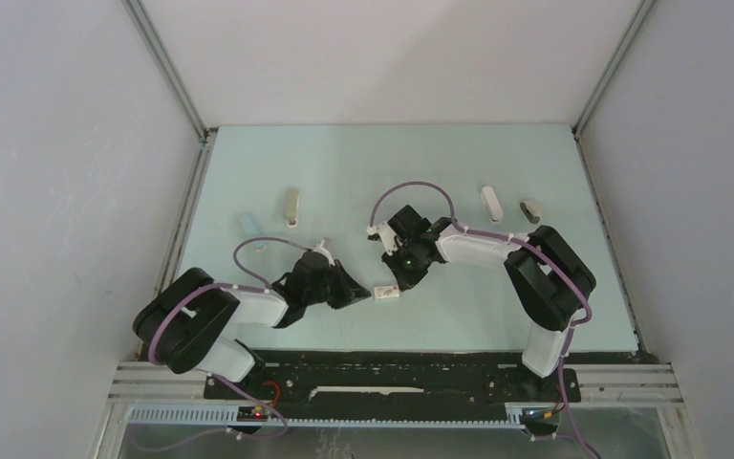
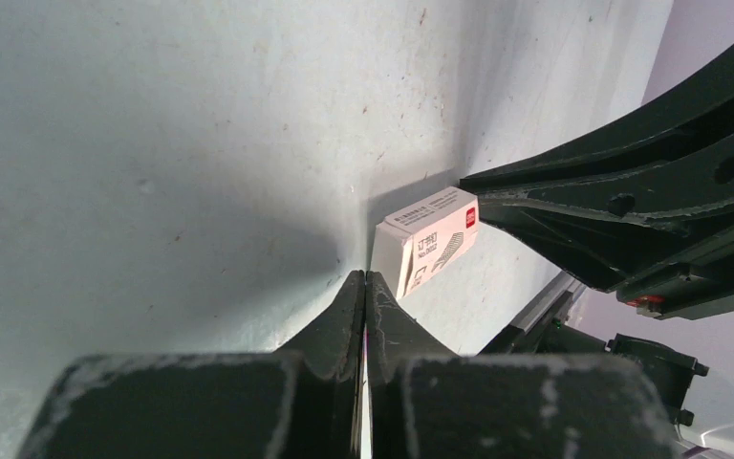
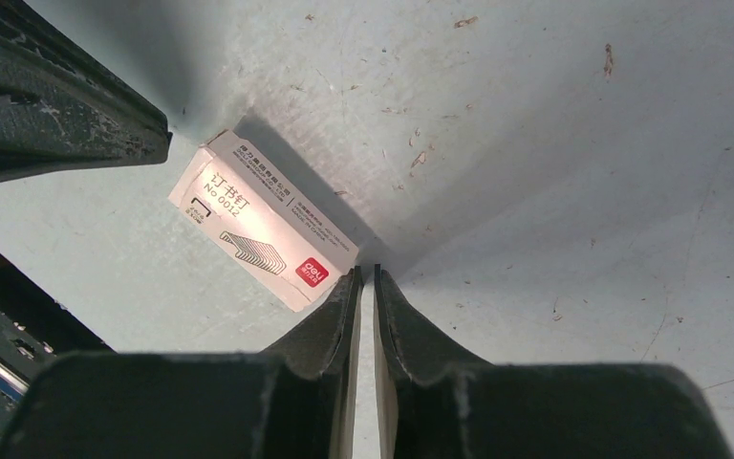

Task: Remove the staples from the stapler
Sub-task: Close the staple box at the center of the board.

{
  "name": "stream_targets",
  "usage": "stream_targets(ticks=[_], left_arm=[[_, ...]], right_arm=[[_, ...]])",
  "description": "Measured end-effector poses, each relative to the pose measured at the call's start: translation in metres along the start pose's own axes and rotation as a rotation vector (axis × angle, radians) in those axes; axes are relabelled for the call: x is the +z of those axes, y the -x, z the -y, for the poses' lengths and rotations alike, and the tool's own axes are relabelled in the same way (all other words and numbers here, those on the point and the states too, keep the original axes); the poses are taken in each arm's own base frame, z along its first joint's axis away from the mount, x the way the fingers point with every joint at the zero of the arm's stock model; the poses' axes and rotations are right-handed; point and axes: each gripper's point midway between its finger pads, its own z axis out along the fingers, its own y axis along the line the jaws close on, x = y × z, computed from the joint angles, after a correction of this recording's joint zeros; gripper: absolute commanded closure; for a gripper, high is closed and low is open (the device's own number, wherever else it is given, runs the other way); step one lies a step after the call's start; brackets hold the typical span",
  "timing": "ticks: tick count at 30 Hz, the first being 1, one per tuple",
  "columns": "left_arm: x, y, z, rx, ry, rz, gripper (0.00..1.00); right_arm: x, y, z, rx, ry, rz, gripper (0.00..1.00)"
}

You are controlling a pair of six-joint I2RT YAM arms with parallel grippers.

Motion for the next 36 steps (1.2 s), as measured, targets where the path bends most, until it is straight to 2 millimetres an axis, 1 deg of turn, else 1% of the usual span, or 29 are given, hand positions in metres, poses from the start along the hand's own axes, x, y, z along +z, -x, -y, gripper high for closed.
stream_targets(ticks=[6, 13, 36], left_arm=[[0.002, -0.003, -0.006, 0.001, 0.03, -0.015, 0.98], [0.009, -0.003, 0.001, 0.022, 0.023, -0.04, 0.97], [0.013, -0.008, 0.003, 0.03, 0.021, -0.074, 0.96]], right_arm=[[0.0, 0.0, 0.0, 0.0, 0.0, 0.0, 0.82], [0.0, 0.0, 0.0, -0.001, 0.002, 0.0, 0.82], [0.0, 0.0, -0.001, -0.015, -0.015, -0.004, 0.8]])
